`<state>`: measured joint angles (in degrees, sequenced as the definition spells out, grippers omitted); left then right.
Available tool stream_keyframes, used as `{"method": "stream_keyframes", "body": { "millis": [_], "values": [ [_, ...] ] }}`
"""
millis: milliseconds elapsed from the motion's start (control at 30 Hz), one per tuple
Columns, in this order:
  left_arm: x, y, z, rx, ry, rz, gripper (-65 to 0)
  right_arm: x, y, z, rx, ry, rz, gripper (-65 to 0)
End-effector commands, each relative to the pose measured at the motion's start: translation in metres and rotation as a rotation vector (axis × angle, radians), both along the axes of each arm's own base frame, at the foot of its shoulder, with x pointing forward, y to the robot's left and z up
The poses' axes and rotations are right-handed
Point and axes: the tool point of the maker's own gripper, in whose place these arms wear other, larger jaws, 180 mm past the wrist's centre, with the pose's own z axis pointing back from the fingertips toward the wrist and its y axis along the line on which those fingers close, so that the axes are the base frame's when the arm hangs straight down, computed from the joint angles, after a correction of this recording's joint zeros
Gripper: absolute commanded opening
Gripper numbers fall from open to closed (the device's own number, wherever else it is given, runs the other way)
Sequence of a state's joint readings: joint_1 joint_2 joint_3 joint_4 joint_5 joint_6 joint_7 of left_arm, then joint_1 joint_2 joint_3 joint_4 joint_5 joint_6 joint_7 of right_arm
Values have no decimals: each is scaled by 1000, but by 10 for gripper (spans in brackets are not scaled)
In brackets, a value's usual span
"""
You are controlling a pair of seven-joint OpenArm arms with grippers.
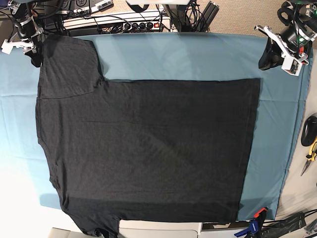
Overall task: Fold the T-shirt properly
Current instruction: 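Grasp the shirt's shoulder corners with the left and right grippers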
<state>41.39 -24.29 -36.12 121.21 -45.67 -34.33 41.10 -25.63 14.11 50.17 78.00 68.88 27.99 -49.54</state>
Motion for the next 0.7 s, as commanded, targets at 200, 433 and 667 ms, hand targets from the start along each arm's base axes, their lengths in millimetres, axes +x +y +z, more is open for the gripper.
{"method": "stream_keyframes", "body": {
  "millis": [200, 433, 667],
  "values": [
    [2, -2, 8, -9, -28, -11, -634, -7, 26, -21, 16, 146, 162, -374],
    [2, -2, 8, -9, -28, -11, -634, -8, 39, -31, 20, 189, 211, -445],
    [6, 9, 6, -4, -15, 64, -504, -7, 38, -30, 17, 184, 208, -650]
  ]
}}
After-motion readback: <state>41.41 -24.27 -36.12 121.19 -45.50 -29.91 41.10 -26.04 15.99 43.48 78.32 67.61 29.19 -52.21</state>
